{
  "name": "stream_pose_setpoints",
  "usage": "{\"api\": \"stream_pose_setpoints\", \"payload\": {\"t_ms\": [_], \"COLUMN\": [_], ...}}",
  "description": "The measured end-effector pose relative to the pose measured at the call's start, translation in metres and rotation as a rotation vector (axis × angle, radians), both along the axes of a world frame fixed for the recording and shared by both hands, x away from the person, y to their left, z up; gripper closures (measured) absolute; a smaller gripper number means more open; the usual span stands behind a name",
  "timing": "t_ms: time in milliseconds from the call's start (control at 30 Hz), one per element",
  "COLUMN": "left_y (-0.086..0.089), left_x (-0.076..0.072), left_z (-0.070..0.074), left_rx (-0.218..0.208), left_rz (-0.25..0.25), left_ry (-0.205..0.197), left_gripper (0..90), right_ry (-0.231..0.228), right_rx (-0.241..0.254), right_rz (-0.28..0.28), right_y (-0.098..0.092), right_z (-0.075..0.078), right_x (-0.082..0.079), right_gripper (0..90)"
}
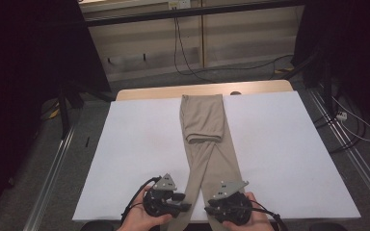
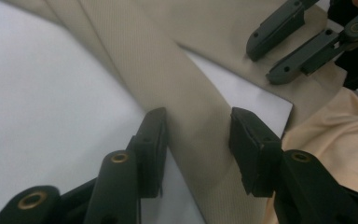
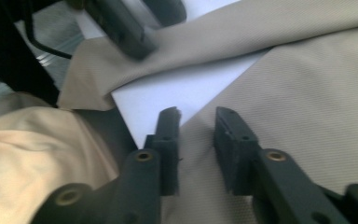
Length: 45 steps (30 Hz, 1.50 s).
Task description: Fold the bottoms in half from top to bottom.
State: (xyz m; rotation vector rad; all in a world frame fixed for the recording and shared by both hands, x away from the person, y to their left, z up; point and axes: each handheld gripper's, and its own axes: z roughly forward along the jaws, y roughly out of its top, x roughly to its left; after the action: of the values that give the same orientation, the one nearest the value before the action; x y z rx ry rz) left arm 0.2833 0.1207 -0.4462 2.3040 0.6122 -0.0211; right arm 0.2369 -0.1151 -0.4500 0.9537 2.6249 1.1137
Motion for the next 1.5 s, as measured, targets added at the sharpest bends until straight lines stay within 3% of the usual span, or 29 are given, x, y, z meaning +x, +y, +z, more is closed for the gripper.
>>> {"api": "stream_pose_setpoints", "payload": {"t_ms": [67, 100, 133, 267, 367, 467, 567, 667, 833, 900, 933, 1000, 1133, 1200, 1300, 1333, 1433, 1500], "left_y": [0.000, 0.000, 0.000, -0.001, 0.002, 0.002, -0.002, -0.012, -0.039, -0.050, -0.056, -0.066, -0.076, -0.073, -0.061, -0.055, -0.035, -0.026], "left_x": [0.000, 0.001, 0.000, -0.002, -0.002, -0.004, -0.008, -0.010, -0.012, -0.012, -0.014, -0.016, -0.016, -0.017, -0.017, -0.018, -0.014, -0.009], "left_z": [0.000, -0.001, -0.001, 0.003, 0.007, 0.015, 0.022, 0.023, 0.016, 0.014, 0.014, 0.015, 0.008, 0.004, 0.006, 0.009, 0.014, 0.016], "left_rx": [-0.001, -0.018, -0.017, -0.004, -0.052, -0.110, -0.142, -0.140, -0.114, -0.121, -0.101, -0.117, -0.111, -0.090, -0.110, -0.107, -0.148, -0.139], "left_rz": [0.001, -0.015, -0.018, -0.016, -0.028, -0.025, -0.038, -0.054, -0.093, -0.103, -0.096, -0.117, -0.145, -0.143, -0.131, -0.106, -0.077, -0.055], "left_ry": [-0.005, 0.019, 0.015, 0.004, 0.034, 0.037, 0.029, 0.041, 0.050, 0.060, 0.049, 0.039, 0.080, 0.091, 0.094, 0.067, 0.062, 0.030], "left_gripper": [62.6, 69.3, 74.4, 85.7, 86.8, 87.2, 87.2, 86.9, 86.9, 87.0, 87.0, 87.1, 81.4, 69.4, 62.6, 61.6, 60.5, 64.8], "right_ry": [-0.011, -0.009, -0.003, -0.001, 0.021, 0.037, 0.059, 0.062, 0.012, -0.010, -0.012, -0.022, -0.044, -0.051, -0.033, -0.028, -0.018, -0.026], "right_rx": [-0.011, -0.015, -0.016, -0.023, 0.006, 0.023, 0.039, 0.033, 0.067, 0.077, 0.086, 0.101, 0.109, 0.098, 0.094, 0.095, 0.087, 0.067], "right_rz": [-0.012, -0.024, -0.036, -0.027, -0.019, -0.006, 0.010, -0.026, -0.141, -0.163, -0.170, -0.182, -0.195, -0.189, -0.166, -0.154, -0.109, -0.092], "right_y": [0.001, 0.001, 0.002, 0.005, 0.005, 0.009, 0.010, -0.002, -0.035, -0.041, -0.043, -0.046, -0.048, -0.047, -0.042, -0.039, -0.028, -0.021], "right_z": [0.000, 0.000, 0.001, 0.002, 0.001, 0.001, 0.001, 0.004, 0.015, 0.019, 0.021, 0.024, 0.028, 0.026, 0.023, 0.021, 0.018, 0.017], "right_x": [-0.001, -0.001, 0.000, 0.001, 0.003, 0.004, 0.005, 0.009, 0.019, 0.021, 0.023, 0.025, 0.027, 0.028, 0.030, 0.031, 0.033, 0.035], "right_gripper": [77.7, 81.8, 86.6, 89.7, 89.8, 89.6, 81.7, 73.1, 73.2, 73.3, 74.2, 75.0, 75.3, 74.4, 73.6, 72.5, 68.4, 63.5]}}
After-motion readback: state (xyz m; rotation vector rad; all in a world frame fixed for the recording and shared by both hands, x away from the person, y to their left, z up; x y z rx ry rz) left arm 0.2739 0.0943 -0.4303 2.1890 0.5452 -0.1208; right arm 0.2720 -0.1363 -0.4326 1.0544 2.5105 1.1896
